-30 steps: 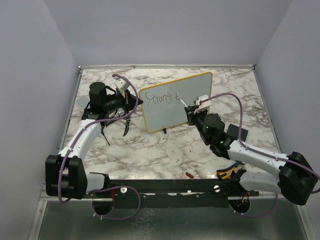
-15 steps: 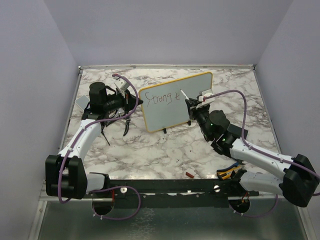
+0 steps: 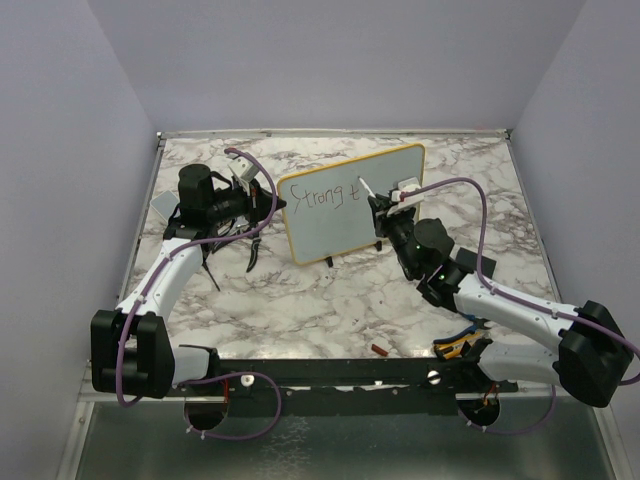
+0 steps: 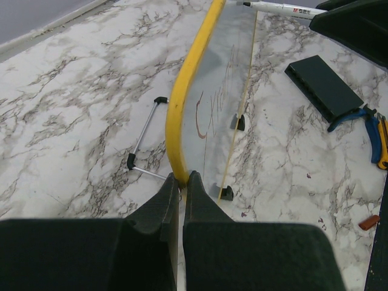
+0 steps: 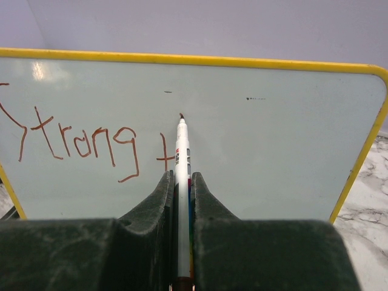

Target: Write a sentence on the whiteboard

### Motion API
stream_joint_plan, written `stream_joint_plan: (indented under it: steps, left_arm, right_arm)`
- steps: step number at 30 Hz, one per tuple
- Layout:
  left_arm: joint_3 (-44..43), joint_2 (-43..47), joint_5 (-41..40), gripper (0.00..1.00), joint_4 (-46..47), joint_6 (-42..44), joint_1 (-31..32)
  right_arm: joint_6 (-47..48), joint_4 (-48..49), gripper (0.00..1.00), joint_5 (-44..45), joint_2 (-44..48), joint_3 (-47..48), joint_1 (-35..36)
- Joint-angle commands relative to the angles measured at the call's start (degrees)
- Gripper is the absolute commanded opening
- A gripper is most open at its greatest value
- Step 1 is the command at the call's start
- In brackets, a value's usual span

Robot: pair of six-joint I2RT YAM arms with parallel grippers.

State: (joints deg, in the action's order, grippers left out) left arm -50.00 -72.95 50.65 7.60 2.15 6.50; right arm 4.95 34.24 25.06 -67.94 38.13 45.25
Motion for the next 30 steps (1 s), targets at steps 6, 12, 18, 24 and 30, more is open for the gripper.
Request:
stream_joint_plan:
  steps: [6, 12, 18, 24, 30]
  left_arm:
    - [1.04, 0.26, -2.67, 0.0, -1.27, 2.97, -0.09]
    - [1.04, 0.33, -2.65, 0.0, -1.27, 2.95, -0.1]
    - [1.04, 0.39, -2.66, 0.0, -1.27, 2.94, -0.11]
    - [1.04, 0.26, -2.53, 0.0, -1.27, 2.94, -0.1]
    - [0.96, 0.09, -2.56, 0.0, -1.27, 2.94, -0.1]
  right_arm:
    - [-3.26, -2.51, 0.01, 1.24, 1.36, -3.86, -0.31]
    - [-4.77, -4.1, 0.01, 0.83, 1.28, -5.22, -0.29]
    - [-7.35, -4.66, 0.01, 0.6, 0.84, -6.34, -0.27]
    - [-7.01, -4.5, 0.01, 1.03, 0.83, -6.34, -0.22]
    - [-5.58, -3.78, 0.01, 1.79, 0.49, -4.08, -0.25]
